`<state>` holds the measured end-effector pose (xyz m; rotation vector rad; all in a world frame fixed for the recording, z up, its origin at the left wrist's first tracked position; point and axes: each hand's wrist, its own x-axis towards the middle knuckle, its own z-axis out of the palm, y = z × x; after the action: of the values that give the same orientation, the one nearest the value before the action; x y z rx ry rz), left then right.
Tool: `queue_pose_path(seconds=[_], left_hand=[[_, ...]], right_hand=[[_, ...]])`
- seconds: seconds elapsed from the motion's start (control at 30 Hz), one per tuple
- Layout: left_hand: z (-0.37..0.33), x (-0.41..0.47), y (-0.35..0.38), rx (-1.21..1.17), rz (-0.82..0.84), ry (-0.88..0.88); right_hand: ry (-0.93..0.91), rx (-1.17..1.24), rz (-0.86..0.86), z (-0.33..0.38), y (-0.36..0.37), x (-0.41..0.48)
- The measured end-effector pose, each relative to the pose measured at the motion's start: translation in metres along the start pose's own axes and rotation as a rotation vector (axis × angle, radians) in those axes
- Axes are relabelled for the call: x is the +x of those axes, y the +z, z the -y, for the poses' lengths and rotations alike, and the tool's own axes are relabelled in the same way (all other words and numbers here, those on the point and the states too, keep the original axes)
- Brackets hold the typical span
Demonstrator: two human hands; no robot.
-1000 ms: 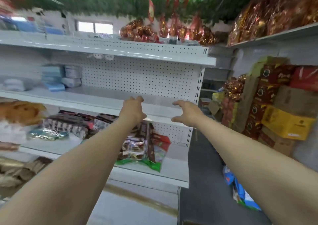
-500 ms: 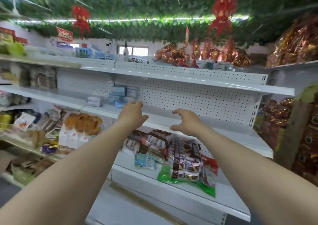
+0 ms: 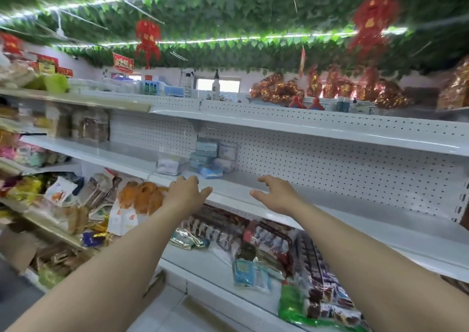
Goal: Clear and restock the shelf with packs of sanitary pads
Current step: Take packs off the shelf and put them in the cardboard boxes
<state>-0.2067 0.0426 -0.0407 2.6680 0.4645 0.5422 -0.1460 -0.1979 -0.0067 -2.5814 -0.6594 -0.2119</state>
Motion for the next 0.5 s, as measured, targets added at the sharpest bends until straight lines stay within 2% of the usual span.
queue_pose_path(seconds=[0.5], left_hand=[[0.092, 0.221, 0.017, 0.014, 0.014, -0.004]], right_hand=[[0.084, 0.052, -0.013, 0.034, 0.062, 0.209]])
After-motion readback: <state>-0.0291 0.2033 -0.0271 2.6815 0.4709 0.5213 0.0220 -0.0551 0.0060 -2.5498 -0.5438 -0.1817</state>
